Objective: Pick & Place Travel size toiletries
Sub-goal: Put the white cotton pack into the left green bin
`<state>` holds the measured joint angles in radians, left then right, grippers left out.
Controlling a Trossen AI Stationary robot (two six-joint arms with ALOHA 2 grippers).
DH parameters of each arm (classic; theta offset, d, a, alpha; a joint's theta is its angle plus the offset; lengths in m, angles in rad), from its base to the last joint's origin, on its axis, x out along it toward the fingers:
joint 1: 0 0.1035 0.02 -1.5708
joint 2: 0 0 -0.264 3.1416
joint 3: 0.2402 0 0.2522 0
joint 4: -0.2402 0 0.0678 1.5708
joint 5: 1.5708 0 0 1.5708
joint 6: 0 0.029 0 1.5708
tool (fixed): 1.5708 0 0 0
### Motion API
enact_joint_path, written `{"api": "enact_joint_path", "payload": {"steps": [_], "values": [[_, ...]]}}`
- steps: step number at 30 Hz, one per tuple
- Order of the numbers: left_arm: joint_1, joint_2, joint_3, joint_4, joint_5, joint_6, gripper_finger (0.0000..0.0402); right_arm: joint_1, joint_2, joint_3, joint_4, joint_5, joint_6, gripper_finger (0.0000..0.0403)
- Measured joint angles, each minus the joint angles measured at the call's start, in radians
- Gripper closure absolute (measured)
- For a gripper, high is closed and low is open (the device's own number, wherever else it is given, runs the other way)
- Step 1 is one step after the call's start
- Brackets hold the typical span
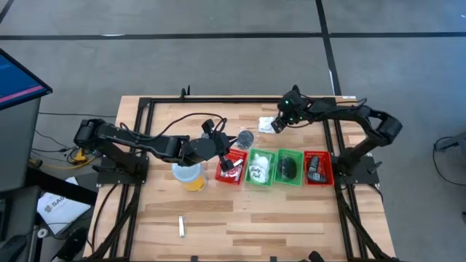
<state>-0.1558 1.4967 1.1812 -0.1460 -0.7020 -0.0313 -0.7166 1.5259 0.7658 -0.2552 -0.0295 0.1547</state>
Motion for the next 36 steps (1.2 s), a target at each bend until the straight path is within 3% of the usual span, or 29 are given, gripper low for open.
{"api": "enact_joint_path", "payload": {"steps": [8,16,25,36], "values": [[0.0,0.0,0.0,0.007,0.0,0.0,0.0376,-0.047,0.079,0.0,0.032,0.0,0.003,0.0191],[0.0,0.0,0.0,0.01,0.0,0.0,0.0376,-0.051,0.151,0.0,0.087,-0.006,0.003,0.0179],[0.0,0.0,0.0,0.014,0.0,0.027,0.0376,-0.049,0.178,0.026,0.105,-0.054,0.019,0.0191],[0.0,0.0,0.0,0.014,0.0,0.027,0.0376,-0.015,0.187,0.038,0.111,-0.056,0.029,0.0238]]}}
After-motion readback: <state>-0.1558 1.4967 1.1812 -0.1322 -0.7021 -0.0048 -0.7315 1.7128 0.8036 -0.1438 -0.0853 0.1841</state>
